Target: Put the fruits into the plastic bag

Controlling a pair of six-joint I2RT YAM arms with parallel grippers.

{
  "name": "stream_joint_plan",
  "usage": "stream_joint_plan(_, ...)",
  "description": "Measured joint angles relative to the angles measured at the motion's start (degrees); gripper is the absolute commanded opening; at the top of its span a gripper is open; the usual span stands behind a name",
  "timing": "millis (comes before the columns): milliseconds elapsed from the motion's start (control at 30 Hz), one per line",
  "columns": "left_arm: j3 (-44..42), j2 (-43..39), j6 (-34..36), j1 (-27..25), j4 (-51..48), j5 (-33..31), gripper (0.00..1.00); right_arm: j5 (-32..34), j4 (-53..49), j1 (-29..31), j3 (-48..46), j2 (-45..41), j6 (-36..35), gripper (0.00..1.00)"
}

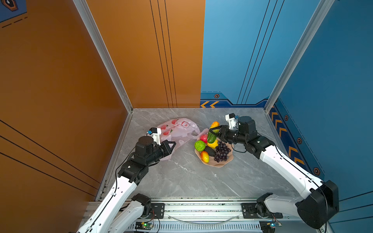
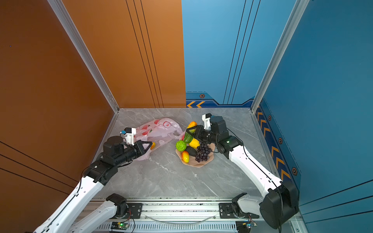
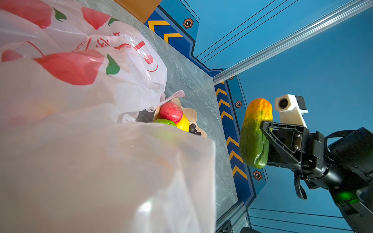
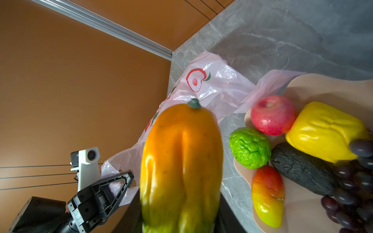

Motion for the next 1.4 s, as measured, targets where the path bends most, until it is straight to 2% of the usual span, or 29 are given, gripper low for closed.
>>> stream_joint_plan(500,0.00,0.02,-0.11,0.00,0.11,0.76,0.00,-1.62,5.62,8.70,1.73,10.80,3.19,0.38)
stream_joint_plan(867,-0.02,0.02,-0.11,0.00,0.11,1.29,0.00,-4.61,8.83,11.96,5.95,18.05,6.47,0.38)
stream_joint_plan(1133,-0.02,0.13,-0.11,0.00,0.13,1.70,0.00,-8.59,9.11,14.97,11.76,24.61,8.81,0.37)
stream_joint_plan(1400,-0.02,0.17,-0.11,0.00,0.15,1.92,0.00,-14.86,14.91,16.76,13.60,29.92,15.47,0.35)
